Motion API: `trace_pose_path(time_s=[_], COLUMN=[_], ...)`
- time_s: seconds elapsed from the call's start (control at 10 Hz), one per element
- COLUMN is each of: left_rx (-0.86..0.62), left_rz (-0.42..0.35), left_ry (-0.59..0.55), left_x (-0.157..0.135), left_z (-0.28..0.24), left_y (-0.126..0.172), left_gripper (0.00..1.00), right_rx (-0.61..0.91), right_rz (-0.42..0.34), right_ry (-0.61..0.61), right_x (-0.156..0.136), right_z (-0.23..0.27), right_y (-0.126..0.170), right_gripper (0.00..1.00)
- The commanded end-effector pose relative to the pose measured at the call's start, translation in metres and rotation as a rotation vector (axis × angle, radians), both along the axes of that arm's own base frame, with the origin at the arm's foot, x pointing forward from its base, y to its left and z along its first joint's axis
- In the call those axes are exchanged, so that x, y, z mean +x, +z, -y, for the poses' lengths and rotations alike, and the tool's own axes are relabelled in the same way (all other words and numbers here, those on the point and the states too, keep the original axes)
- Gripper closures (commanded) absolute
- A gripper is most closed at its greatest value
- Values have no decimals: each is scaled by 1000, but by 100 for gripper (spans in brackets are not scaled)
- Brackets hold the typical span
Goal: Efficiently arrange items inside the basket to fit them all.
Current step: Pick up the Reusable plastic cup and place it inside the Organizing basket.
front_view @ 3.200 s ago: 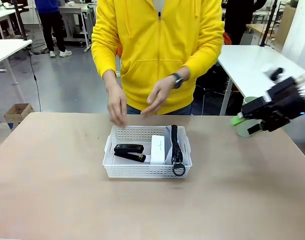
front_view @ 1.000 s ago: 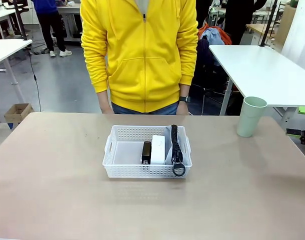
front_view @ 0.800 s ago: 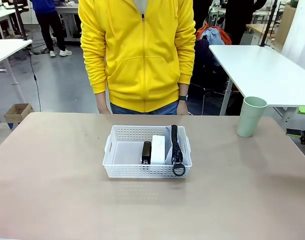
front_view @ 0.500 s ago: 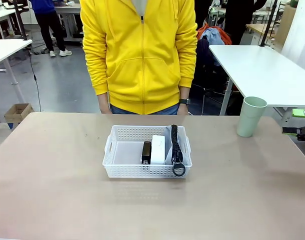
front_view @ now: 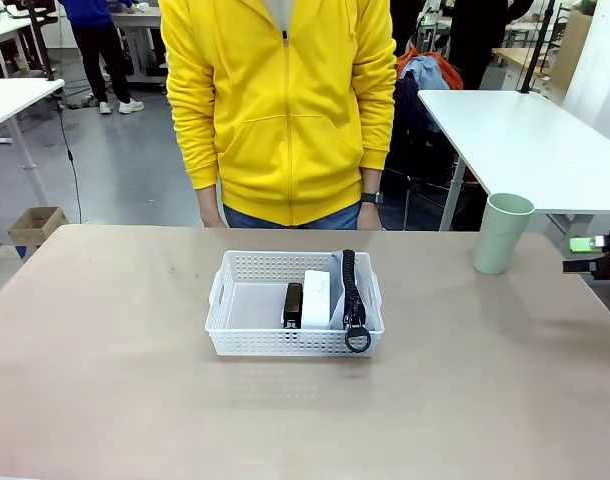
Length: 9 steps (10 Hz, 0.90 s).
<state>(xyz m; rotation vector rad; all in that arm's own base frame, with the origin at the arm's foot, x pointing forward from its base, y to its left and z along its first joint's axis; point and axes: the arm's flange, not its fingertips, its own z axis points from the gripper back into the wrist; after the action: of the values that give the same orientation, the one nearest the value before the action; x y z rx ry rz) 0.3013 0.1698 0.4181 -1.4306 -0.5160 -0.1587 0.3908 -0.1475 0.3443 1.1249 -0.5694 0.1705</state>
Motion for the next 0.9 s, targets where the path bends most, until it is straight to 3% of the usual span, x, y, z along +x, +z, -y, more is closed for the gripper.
trace_pose_path(time_s=[0.0,0.4,0.5,0.8], left_rx=[-7,-7,-7,-7], left_rz=[-7,-7,-7,-7], left_ry=[11,11,11,11], left_x=[0,0,0,0], left_z=[2,2,2,2], left_y=[3,3,3,3], left_gripper=[0,0,0,0], right_rx=[-94,-145,-127,-127], right_rz=[61,115,59,59], right_ry=[-45,-169,-103,-103], right_x=[8,11,7,7], right_z=[15,33,35,35], right_y=[-14,-29,-25,-25], right_gripper=[0,0,0,0])
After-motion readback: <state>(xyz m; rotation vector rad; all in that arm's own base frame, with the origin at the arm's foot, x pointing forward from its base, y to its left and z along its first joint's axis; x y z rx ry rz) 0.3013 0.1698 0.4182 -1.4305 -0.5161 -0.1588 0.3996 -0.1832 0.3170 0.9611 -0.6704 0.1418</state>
